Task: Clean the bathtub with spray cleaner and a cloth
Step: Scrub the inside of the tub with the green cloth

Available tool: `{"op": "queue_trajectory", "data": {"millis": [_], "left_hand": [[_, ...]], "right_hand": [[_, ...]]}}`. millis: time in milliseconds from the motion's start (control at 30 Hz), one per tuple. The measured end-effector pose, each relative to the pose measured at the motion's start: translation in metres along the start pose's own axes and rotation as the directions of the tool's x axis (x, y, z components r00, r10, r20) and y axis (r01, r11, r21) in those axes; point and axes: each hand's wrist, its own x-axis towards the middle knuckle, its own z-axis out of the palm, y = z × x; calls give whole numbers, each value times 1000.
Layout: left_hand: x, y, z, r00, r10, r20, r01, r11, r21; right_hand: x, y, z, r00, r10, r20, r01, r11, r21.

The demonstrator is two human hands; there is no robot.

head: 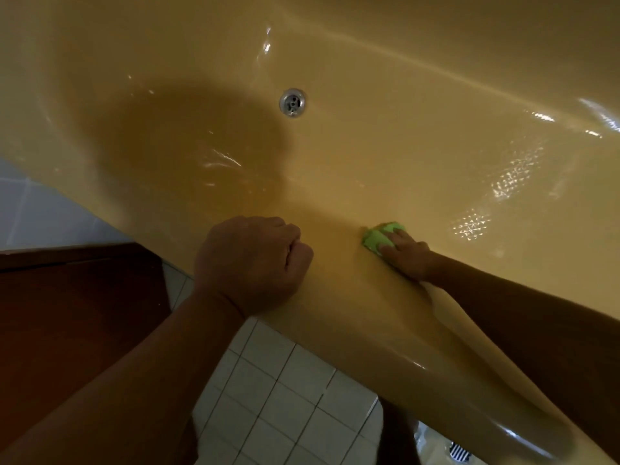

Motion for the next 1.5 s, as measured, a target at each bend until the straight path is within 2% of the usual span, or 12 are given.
{"op": "queue_trajectory", "data": {"millis": [133, 300, 433, 633, 700, 833, 967, 1167, 1267, 1333, 1400, 1500], "left_hand": [[1, -6, -2, 1000, -5, -17, 6, 1000, 15], [2, -11, -2, 1000, -22, -20, 22, 1000, 6], [3, -15, -1, 999, -36, -8, 36, 999, 5], [3, -21, -3, 999, -49, -6, 49, 999, 10], [4, -25, -2, 998, -54, -11, 54, 998, 16], [6, -32, -5, 998, -49, -48, 50, 998, 28], [8, -40, -8, 999, -26, -31, 27, 999, 23], [15, -55, -14, 998, 55, 37, -56, 998, 30], [17, -68, -16, 996, 84, 42, -87, 993, 81], [16, -78, -16, 994, 98, 38, -101, 991, 89], [18, -90, -15, 994, 105, 38, -108, 990, 87], [19, -100, -18, 994, 94, 52, -97, 993, 73]], "right_hand": [[-38, -49, 2, 989, -147, 9, 144, 977, 157], [-159, -78, -2, 902, -433, -4, 413, 857, 308], [-143, -47, -5, 954, -296, 47, 263, 903, 341], [-19, -33, 6, 997, -64, -40, 68, 992, 107], [-13, -59, 9, 994, -102, -34, 106, 985, 133], [-72, -119, 6, 934, -354, -51, 356, 908, 221], [-137, -114, 0, 883, -469, -23, 459, 851, 257], [-54, -64, -3, 977, -213, -8, 211, 961, 179], [22, -41, 8, 999, -7, -33, 9, 999, 45], [48, -40, 16, 993, 100, -65, -97, 994, 51], [53, -66, 17, 996, 61, -67, -53, 993, 106], [9, -117, 12, 981, -193, -11, 190, 956, 221]]}}
